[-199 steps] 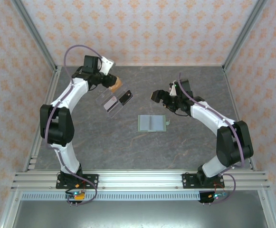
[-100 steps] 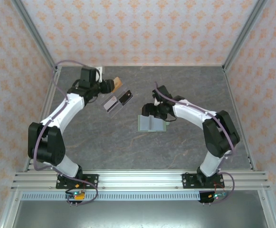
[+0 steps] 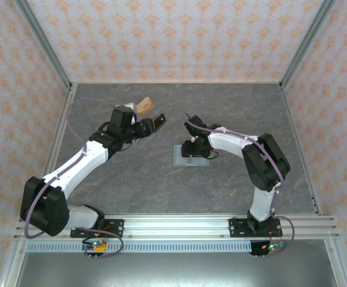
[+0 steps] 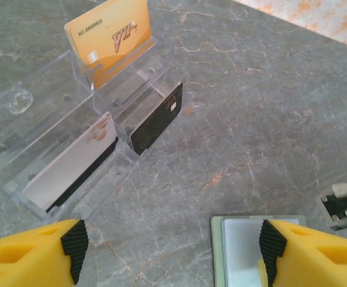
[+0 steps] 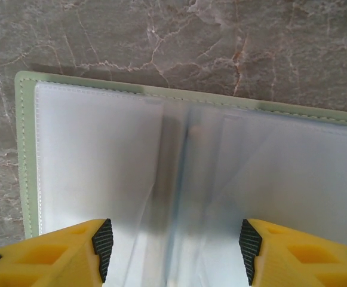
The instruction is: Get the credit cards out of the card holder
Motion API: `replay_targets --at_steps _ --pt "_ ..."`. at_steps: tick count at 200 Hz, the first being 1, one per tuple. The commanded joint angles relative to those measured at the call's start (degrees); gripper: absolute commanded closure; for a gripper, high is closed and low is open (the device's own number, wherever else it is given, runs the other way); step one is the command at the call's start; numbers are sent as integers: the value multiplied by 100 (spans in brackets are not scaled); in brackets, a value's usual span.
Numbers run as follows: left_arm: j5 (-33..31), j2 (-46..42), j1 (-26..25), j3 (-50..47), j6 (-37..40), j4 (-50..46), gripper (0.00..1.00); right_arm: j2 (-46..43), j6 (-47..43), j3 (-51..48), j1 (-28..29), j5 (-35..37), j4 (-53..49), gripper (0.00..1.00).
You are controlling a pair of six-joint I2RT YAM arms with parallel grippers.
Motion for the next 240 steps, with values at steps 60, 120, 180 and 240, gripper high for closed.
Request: replay_targets --at_steps 60,120,180,240 --pt "18 424 -696 -254 -1209 103 6 444 -85 203 20 708 -533 47" --pt "688 1458 -1140 90 -1810 619 27 611 -34 231 15 1050 -630 56" --pt "1289 2278 -1310 280 -2275 1162 62 520 10 130 -32 942 -498 61" --pt "1428 2799 -1408 576 -2334 1002 70 340 56 -16 -105 683 -304 62"
